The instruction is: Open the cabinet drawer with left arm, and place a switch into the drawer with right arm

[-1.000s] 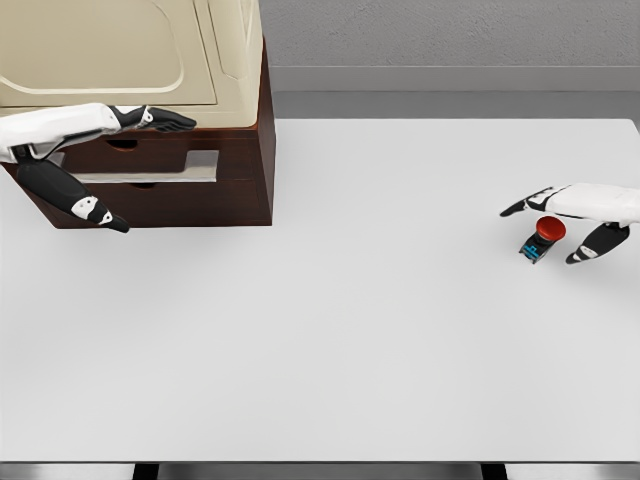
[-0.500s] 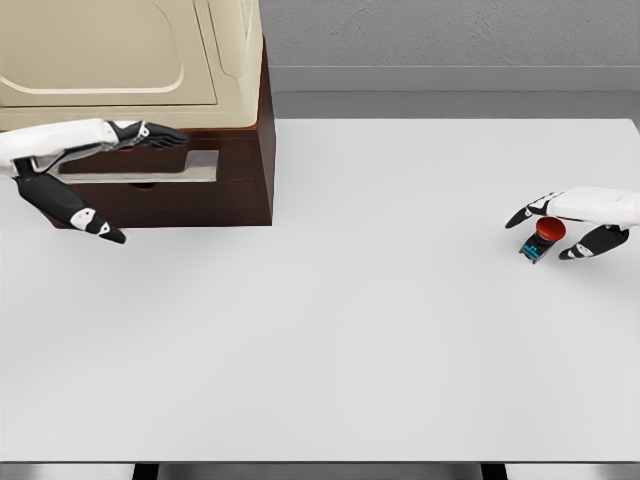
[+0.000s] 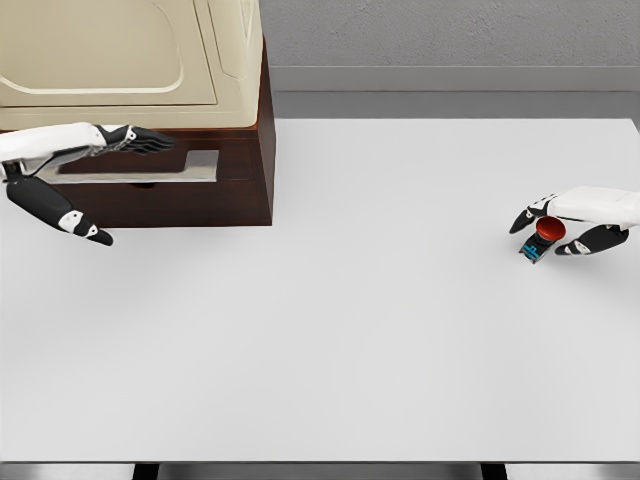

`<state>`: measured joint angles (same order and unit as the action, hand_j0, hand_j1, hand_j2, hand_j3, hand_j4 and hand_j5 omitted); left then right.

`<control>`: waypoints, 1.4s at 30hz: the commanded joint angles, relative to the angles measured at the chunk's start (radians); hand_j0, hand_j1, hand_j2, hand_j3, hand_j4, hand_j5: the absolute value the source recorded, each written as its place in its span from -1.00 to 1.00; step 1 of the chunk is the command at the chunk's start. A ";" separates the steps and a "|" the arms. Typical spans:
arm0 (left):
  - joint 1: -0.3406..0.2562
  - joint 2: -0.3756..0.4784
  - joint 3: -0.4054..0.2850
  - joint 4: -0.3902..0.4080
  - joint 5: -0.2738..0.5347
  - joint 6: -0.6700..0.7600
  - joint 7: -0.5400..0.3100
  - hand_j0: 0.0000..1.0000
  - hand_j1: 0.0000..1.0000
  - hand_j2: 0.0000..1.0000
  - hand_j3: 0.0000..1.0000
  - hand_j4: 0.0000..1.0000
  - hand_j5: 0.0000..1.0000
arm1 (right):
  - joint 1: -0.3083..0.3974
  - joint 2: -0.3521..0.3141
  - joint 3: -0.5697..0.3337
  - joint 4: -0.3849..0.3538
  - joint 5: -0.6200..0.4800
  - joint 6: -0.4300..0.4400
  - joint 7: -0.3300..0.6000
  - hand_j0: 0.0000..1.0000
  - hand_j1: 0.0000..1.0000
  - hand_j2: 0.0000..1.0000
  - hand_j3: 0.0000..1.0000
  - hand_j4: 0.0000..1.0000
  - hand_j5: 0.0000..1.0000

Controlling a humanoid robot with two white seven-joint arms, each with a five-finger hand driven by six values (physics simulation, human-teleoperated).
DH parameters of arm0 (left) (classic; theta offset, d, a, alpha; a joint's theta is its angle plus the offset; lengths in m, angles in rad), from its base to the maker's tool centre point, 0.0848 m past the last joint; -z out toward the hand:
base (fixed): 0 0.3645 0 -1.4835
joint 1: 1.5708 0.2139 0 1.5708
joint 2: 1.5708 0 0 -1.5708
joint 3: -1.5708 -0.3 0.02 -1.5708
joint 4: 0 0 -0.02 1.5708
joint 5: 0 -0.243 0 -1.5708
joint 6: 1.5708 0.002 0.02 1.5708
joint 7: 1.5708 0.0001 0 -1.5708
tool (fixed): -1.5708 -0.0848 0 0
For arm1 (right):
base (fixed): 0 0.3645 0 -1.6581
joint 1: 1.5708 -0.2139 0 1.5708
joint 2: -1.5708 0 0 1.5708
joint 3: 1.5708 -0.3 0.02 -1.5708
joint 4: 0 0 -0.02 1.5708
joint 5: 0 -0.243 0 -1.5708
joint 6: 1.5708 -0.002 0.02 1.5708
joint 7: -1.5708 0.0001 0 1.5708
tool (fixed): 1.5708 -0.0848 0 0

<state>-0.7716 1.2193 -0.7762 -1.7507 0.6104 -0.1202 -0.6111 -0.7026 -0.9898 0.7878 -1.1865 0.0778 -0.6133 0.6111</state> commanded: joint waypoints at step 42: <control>0.044 -0.020 0.012 0.074 0.015 0.103 0.000 1.00 1.00 1.00 1.00 1.00 1.00 | -0.002 0.003 -0.002 0.010 -0.009 0.002 0.000 -0.01 -0.01 -0.01 -0.01 -0.01 -0.01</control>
<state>-0.7271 1.1978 -0.7654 -1.6766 0.6213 -0.0175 -0.6111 -0.7041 -0.9858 0.7865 -1.1761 0.0753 -0.6130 0.6106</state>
